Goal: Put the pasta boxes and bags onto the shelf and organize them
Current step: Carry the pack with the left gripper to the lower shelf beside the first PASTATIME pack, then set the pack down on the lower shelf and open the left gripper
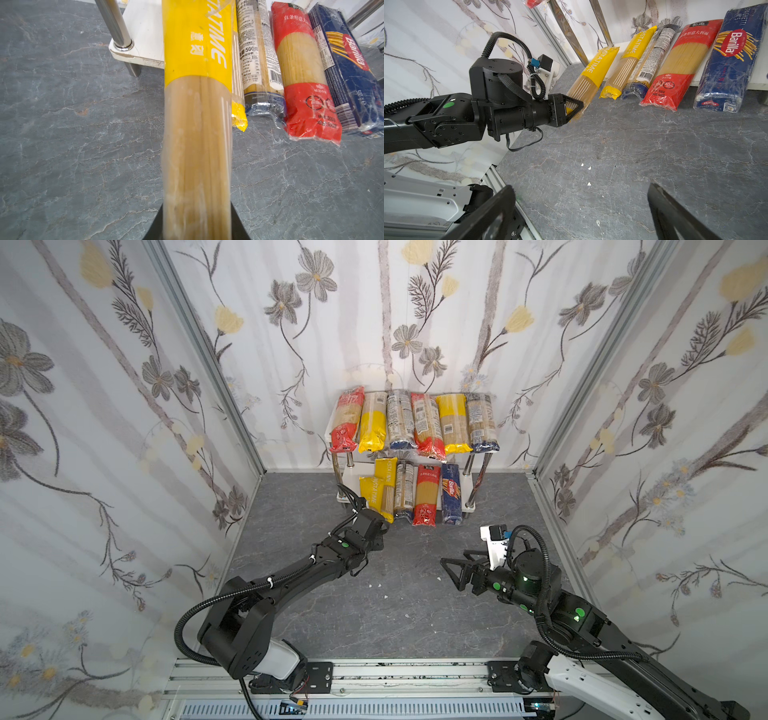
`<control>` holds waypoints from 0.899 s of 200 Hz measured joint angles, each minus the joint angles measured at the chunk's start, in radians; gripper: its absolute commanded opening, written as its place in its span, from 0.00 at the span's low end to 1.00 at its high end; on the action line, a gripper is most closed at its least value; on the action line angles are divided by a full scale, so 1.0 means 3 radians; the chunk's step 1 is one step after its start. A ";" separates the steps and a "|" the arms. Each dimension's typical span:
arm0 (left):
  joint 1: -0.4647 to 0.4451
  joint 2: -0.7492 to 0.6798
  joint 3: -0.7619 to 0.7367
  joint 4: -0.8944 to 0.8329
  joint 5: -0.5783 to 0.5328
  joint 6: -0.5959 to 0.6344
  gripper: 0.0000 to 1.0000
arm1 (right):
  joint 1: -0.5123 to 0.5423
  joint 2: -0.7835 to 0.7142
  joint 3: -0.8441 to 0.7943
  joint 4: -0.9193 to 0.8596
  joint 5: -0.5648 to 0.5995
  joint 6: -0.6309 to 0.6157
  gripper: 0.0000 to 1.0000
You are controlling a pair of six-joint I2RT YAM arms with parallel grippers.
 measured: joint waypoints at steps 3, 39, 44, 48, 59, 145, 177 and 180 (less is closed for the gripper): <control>0.0000 0.0028 0.0027 0.0003 -0.0008 0.0024 0.00 | 0.0000 0.0005 0.0001 -0.0001 0.0000 0.0000 1.00; 0.0015 0.0381 0.0326 0.0029 -0.0113 0.0278 0.00 | -0.0033 -0.0017 0.0017 -0.0022 0.0000 -0.0022 1.00; 0.0023 0.0436 0.0373 0.0029 -0.0120 0.0318 0.00 | -0.0043 -0.0023 0.0018 -0.0022 -0.0001 -0.0022 1.00; 0.0031 0.0479 0.0408 0.0032 -0.0121 0.0333 0.00 | -0.0052 -0.0027 0.0022 -0.0023 0.0000 -0.0023 1.00; 0.0062 0.0577 0.0488 0.0048 -0.0121 0.0422 0.00 | -0.0075 -0.0029 0.0031 -0.0027 0.0000 -0.0024 1.00; 0.0422 0.1087 0.0966 0.0118 -0.0140 0.0744 0.00 | -0.0384 0.0106 0.0103 -0.0048 -0.0076 -0.0112 1.00; 0.0520 0.1282 0.1185 0.0163 -0.0142 0.0796 0.00 | -0.0511 0.0196 0.0254 -0.0075 -0.0170 -0.0163 1.00; 0.0523 0.1296 0.1199 0.0169 -0.0141 0.0806 0.00 | -0.0524 0.0205 0.0263 -0.0070 -0.0181 -0.0169 1.00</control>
